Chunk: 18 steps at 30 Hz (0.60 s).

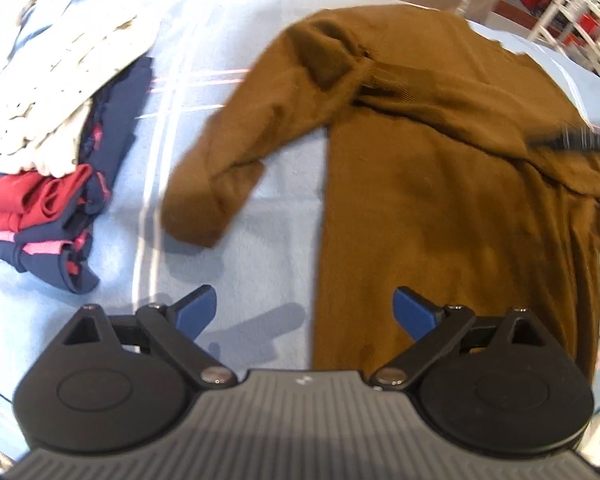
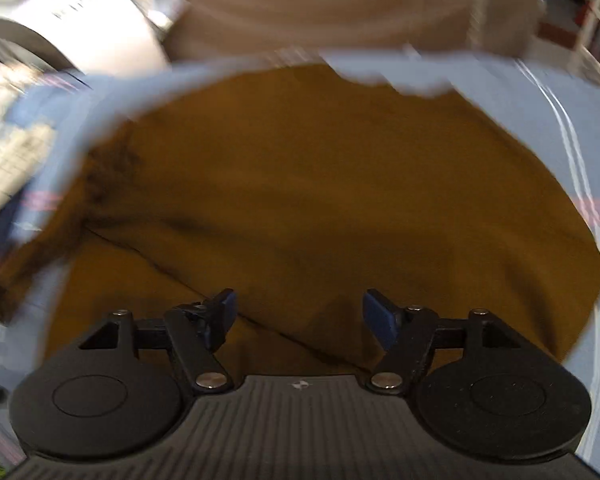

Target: Fold small clothes

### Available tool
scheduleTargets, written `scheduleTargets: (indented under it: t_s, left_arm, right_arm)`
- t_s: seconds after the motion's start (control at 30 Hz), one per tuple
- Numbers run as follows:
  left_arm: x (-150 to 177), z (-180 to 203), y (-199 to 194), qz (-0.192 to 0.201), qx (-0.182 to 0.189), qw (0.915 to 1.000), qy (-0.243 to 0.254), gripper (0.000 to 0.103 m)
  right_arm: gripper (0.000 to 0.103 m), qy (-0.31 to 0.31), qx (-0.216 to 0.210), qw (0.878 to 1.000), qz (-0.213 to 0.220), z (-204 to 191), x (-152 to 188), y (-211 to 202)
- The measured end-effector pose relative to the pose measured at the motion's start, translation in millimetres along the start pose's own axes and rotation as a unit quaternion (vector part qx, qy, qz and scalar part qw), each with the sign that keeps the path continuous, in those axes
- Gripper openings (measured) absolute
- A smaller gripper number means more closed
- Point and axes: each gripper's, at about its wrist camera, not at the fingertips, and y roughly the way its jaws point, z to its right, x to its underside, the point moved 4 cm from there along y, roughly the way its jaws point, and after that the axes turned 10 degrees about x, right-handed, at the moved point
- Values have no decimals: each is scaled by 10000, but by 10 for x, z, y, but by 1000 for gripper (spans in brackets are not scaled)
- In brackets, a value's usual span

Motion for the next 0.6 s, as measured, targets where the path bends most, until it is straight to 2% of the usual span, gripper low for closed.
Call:
scheduleTargets:
  t_s: [0.03,0.07,0.17,0.27,0.33,0.4,0.47,0.5,0.6]
  left_arm:
    - [-29,-61,1,28,-91,9999,-106,96]
    - [-53,-129,-11,86,-165,9996,-228,96]
    - [-75,-356,-66,268,-337,9973,-587,96]
    - [16,-544,-70,247,-416,9949,-883,96]
    - [95,-614,-54,199,-521,9940,-942,96]
    - [163,-644,-50,159,-682,9933,-917,96]
    - [219,-668,-54,161,-784,9930,-873,96]
    - [247,-687,-62,168,-820,9928,-853,96]
    - [343,-761,-90,153,-876,9919,-902,96]
  right_arm:
    - [103,104,105,9995,-274,73,60,112]
    - [103,236,54,9994,-260,118,88,115]
    - [103,313,54,9989,331,38,33,-175]
    - [103,-83,-834,9935,764,-459,-83,-472]
    - [103,-680,-1551,9820,832,-1033,-121,-615]
    - [103,-1090,-2400,9615,778,-1586,-97,-716]
    - [103,-1543,-3053,9378,589,-2104,4,-722]
    - [103,-1811,-3141,9307,493,-2321,68,-679]
    - [103,-2472,-2900,9239,340,-2792,231,-479]
